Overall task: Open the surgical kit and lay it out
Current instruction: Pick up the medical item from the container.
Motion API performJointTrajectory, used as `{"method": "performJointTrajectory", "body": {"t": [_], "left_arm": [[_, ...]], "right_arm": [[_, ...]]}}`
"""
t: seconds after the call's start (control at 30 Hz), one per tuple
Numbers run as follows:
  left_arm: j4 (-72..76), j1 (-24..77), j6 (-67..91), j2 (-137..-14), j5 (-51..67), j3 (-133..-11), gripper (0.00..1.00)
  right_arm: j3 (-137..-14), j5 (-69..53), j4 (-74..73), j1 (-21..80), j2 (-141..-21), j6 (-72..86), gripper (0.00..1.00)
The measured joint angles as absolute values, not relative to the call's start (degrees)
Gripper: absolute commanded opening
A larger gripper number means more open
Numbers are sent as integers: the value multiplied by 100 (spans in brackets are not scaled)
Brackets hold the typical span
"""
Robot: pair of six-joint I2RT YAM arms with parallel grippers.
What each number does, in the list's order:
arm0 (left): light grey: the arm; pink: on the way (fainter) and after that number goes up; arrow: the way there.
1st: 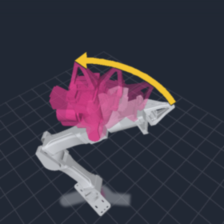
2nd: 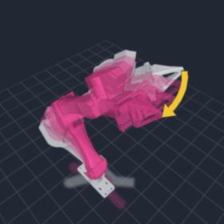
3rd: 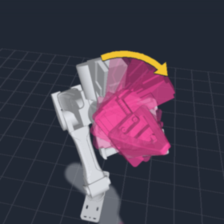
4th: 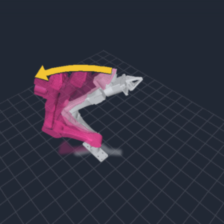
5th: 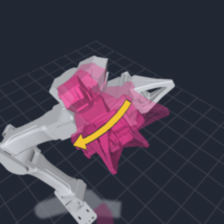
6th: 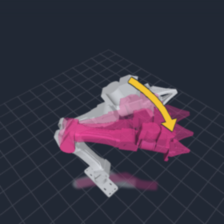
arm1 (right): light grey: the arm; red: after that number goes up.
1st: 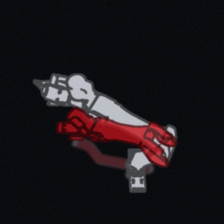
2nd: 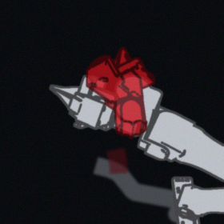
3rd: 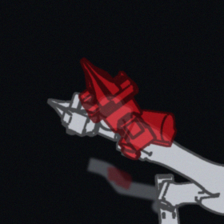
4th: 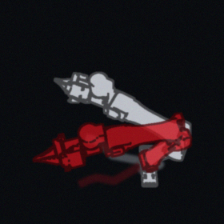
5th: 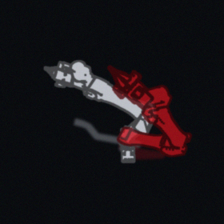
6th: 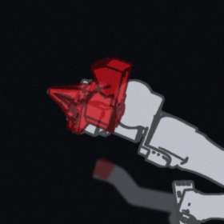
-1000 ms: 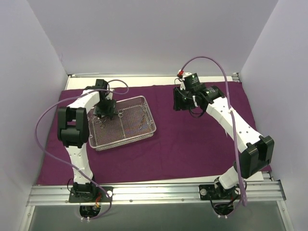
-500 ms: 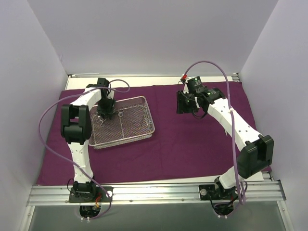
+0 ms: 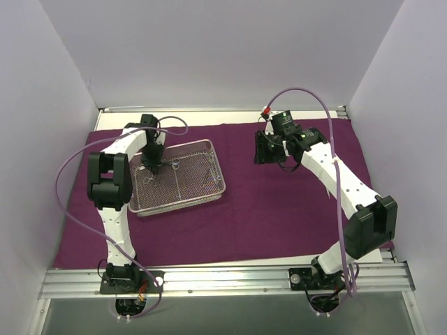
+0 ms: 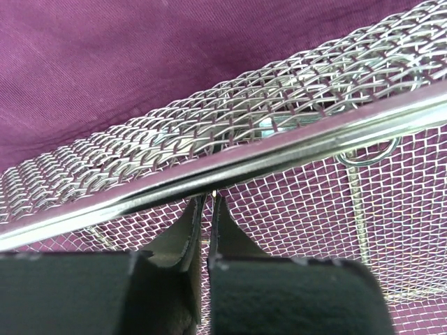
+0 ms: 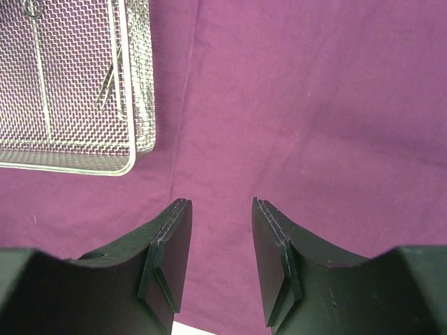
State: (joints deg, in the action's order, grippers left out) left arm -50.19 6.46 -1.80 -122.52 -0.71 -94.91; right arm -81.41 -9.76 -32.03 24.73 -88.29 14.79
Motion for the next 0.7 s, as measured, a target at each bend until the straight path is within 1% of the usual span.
{"method": "performJointTrajectory", "body": {"t": [0.17,0.37,0.57,0.7], "left_arm": [[-5094,644,43,-12189,-23,-9461,2],[-5413,659,349,-11974,397,-9273,2],[-5671,672,434,-11319,757,-9043,2],[-5719,683,497,-10761,1039,-8971,2]], "right_arm": [[-8145,-993,-3186,2473,-8858,1481,36],[-8224,-1061,-3118,2486,-8997,1481,35],[-8259,-1256,-2956,2554,-9161,1492,36],[-8501,-1540,-2818,2630,-9452,1597,35]]}}
